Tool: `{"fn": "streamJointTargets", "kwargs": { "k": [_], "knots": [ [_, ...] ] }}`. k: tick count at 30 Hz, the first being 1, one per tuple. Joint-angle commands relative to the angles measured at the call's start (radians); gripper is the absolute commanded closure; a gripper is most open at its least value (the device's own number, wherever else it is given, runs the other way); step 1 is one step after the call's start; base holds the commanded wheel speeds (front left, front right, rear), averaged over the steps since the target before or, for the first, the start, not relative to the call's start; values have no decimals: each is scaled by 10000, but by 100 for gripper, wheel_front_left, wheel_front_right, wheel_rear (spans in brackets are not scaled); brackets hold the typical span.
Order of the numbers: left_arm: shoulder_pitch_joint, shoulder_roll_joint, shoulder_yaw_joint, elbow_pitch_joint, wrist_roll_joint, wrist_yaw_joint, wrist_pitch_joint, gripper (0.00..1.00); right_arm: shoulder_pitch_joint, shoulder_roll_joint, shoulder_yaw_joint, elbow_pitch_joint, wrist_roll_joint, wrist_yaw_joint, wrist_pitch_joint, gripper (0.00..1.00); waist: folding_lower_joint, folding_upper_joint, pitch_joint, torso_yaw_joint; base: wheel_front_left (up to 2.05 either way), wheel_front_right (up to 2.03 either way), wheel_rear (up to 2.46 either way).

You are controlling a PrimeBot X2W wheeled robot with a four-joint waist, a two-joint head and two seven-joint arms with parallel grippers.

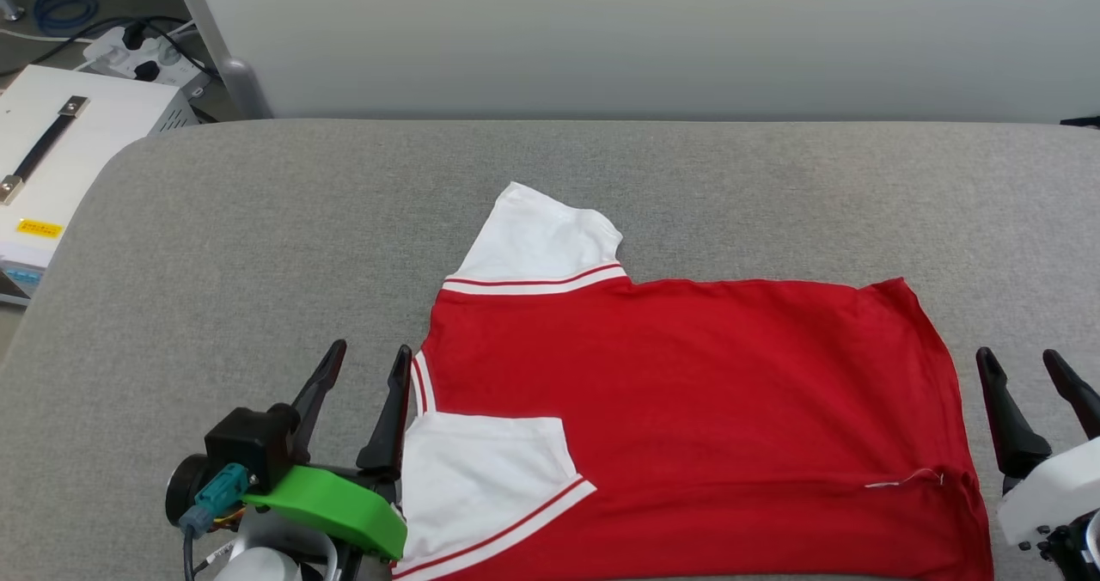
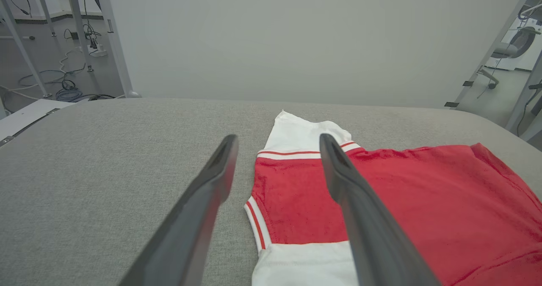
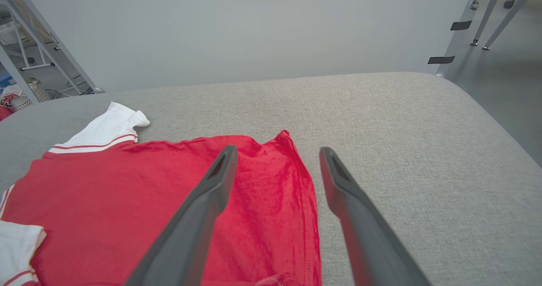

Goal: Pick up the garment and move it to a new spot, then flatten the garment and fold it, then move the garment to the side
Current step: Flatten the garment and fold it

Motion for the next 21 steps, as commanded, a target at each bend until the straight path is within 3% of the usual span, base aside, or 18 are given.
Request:
{"fn": "streamJointTargets", "kwargs": {
  "k": [1,6,12,17,21],
  "knots": [
    [-1,-124,150,-86,176,50,-97,0,-108,-28,146,39,-138,-9,-253,0,0,0,35,-46,0,0,0],
    [54,-626,789,-390,730,-170,-139,0,-141,150,428,217,-206,-9,-923,0,0,0,202,-178,0,0,0],
    [-126,-937,1193,-224,1285,-765,-143,0,-415,248,688,263,-191,-9,-1281,0,0,0,582,-552,0,0,0],
    [-993,-721,1150,220,1478,-1264,43,0,-693,260,886,19,-202,-9,-1399,0,0,0,1174,-1007,0,0,0],
    [-2347,-347,936,576,1595,-1719,1063,0,-979,315,1078,-253,-279,-9,-1430,0,0,0,1797,-1382,0,0,0]
  ]
}}
